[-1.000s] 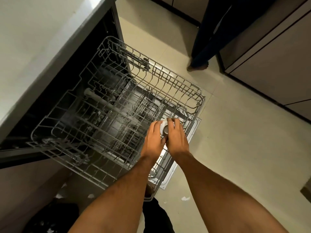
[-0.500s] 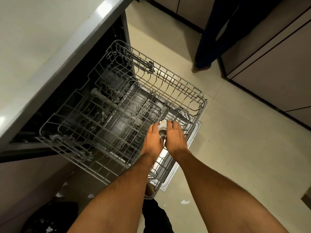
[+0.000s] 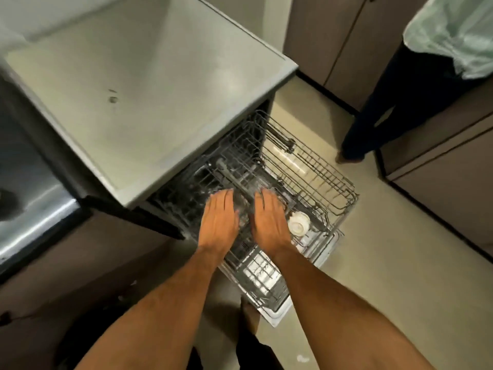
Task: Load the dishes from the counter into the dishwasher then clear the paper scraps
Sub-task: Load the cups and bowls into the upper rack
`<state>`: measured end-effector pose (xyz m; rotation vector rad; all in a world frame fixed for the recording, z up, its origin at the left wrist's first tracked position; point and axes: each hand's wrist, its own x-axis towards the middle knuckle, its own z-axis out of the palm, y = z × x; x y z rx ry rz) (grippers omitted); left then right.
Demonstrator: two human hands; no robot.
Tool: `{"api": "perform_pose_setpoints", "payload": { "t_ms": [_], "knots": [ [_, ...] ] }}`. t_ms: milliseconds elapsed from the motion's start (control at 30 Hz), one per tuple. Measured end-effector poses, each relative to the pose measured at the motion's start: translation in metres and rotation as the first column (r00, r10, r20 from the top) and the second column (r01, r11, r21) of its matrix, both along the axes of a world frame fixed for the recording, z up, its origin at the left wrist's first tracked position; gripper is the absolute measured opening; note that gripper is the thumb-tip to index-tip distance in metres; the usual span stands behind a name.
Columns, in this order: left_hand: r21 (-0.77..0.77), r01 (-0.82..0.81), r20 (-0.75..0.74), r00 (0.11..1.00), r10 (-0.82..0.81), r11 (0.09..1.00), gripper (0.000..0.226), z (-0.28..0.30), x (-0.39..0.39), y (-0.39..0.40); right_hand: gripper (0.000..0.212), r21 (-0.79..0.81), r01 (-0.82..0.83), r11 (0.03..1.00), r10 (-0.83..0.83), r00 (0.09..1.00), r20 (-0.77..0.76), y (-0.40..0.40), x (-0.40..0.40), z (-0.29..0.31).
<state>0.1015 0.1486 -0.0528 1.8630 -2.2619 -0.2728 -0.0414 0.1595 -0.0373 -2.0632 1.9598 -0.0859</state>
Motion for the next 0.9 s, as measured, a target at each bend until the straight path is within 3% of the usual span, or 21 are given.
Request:
{"api": "perform_pose_setpoints", "payload": {
  "t_ms": [300, 533, 767, 900],
  "knots": [
    [-0.169, -0.108, 0.058, 0.991, 0.119, 0.980, 0.051, 0.104, 0.164, 0.012, 0.083, -0.229, -0.263, 0.937, 0.266, 0.964, -0.020, -0.020, 0.170, 0.076],
    [-0.296, -0.340, -0.057, 0.939, 0.339, 0.893, 0.048, 0.144, 0.279, 0.042, 0.055, -0.374, -0.386, 0.843, 0.424, 0.906, 0.019, -0.027, 0.290, 0.108],
    [-0.335, -0.554, -0.160, 0.830, 0.534, 0.762, 0.054, 0.150, 0.390, 0.096, 0.056, -0.444, -0.539, 0.716, 0.623, 0.780, 0.057, -0.001, 0.404, 0.120],
    [-0.278, -0.608, -0.267, 0.792, 0.549, 0.743, 0.057, 0.145, 0.417, 0.122, 0.063, -0.416, -0.616, 0.670, 0.724, 0.666, 0.179, 0.018, 0.446, 0.118]
  ]
}}
